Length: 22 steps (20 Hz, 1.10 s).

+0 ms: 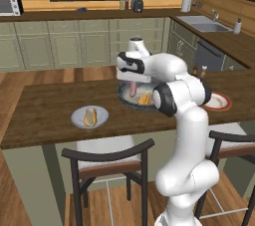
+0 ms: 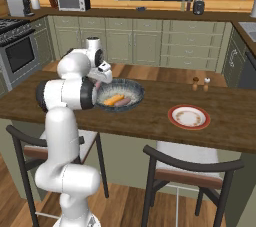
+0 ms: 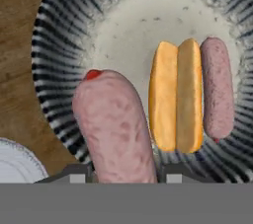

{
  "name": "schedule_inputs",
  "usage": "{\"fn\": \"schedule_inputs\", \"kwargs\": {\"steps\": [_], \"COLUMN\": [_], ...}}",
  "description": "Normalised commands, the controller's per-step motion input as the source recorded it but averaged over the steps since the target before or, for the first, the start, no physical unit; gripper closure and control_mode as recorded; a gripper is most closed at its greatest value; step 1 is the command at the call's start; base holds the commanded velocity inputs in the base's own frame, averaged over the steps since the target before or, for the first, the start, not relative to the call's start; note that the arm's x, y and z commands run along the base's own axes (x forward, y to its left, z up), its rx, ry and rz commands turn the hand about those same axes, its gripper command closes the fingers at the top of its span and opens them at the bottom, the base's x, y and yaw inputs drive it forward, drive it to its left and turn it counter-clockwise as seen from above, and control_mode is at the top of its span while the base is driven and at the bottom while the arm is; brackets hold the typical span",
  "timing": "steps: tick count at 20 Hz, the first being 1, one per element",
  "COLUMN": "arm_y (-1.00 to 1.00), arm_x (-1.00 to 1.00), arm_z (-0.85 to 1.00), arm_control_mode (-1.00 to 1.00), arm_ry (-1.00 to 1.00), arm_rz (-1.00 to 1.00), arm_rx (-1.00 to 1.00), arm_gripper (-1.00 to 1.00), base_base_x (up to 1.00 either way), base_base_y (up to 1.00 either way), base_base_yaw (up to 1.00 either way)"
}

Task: Place one bun and one sausage from the bowl on each plate.

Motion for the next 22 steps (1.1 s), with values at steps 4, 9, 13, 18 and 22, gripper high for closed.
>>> {"fn": "schedule_inputs", "kwargs": {"steps": [4,9,13,18,22], "arm_y": [1.0,1.0,1.0,0.87,0.03], "arm_x": [-0.17,0.01,0.14,0.02,0.0], "arm_z": [0.14,-0.28,-0.32,-0.24,-0.46], "arm_control_mode": [-1.0,-1.0,-1.0,-1.0,-1.0], "arm_ry": [-0.07,0.01,0.06,0.02,0.13], "arm_rz": [-0.19,-0.03,0.16,0.14,0.17], "arm_rx": [0.1,0.0,-0.16,-0.17,-0.04], "arm_gripper": [1.0,1.0,1.0,1.0,1.0], "base_base_x": [0.0,0.0,0.0,0.0,0.0], "base_base_y": [0.0,0.0,0.0,0.0,0.0], "base_base_yaw": [0.0,0.0,0.0,0.0,0.0]}}
